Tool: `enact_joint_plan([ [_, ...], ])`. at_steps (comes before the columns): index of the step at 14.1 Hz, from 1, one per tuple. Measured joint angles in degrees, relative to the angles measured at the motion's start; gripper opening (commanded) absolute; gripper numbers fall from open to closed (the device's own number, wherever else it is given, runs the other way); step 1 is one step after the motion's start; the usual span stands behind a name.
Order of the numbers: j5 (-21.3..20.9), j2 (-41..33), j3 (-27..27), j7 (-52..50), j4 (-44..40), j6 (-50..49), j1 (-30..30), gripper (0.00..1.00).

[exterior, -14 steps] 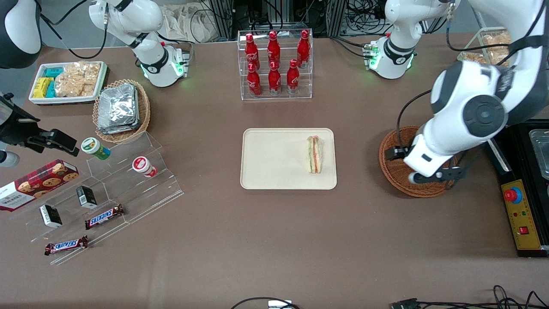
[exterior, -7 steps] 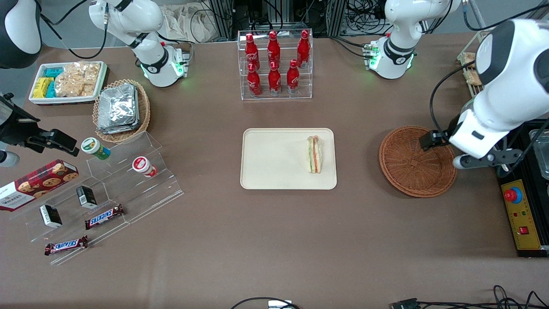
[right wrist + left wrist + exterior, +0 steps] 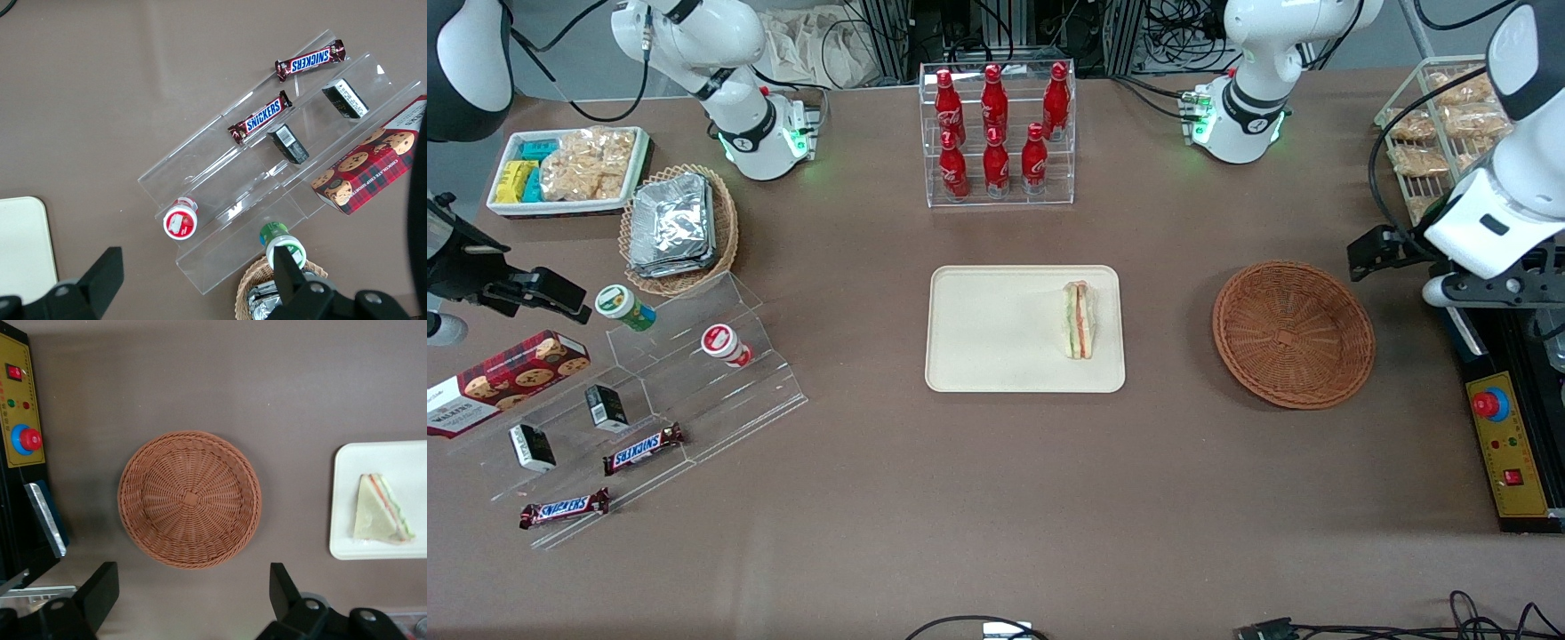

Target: Place sandwich from basket to tray

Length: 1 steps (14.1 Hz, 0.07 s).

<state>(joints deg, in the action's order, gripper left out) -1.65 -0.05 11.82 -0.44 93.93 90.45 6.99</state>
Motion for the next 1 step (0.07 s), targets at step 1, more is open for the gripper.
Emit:
enact_joint_plan([
  [1, 0.0, -0.6, -0.2, 1.2, 0.0, -0.6, 0.0, 1.0],
])
